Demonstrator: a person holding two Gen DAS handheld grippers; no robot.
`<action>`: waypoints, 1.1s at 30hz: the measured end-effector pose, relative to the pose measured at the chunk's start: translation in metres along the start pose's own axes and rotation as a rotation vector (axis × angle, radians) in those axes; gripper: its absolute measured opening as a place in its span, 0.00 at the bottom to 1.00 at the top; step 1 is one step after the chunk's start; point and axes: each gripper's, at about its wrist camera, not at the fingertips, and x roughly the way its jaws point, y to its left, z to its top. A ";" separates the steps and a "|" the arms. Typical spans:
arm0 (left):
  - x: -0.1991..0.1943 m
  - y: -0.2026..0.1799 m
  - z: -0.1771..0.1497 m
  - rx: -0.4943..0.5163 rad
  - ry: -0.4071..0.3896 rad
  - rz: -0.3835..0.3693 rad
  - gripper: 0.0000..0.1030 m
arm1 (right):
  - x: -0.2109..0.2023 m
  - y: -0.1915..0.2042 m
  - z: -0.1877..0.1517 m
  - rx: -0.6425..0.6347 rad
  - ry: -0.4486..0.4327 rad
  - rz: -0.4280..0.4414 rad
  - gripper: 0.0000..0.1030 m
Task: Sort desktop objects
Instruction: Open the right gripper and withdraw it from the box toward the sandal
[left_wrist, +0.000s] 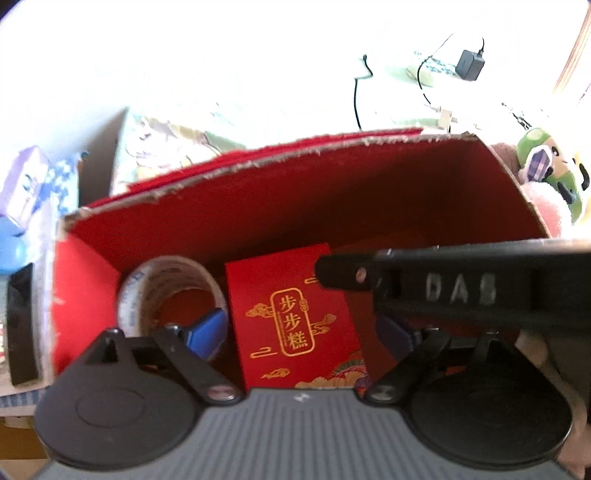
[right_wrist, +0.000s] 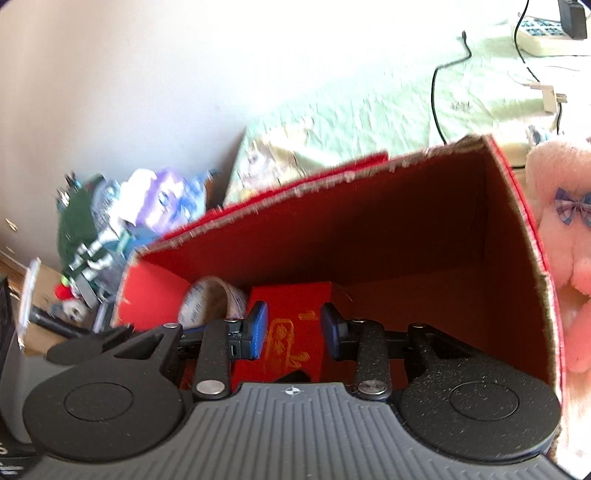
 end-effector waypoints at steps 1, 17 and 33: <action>-0.007 0.001 -0.002 -0.007 -0.014 -0.006 0.86 | -0.003 0.000 0.000 0.001 -0.022 0.011 0.35; -0.121 -0.020 -0.079 -0.149 -0.196 0.096 0.88 | -0.096 0.015 -0.034 -0.108 -0.218 0.273 0.35; -0.112 -0.073 -0.156 -0.218 -0.106 0.086 0.87 | -0.109 0.002 -0.103 -0.199 0.010 0.455 0.35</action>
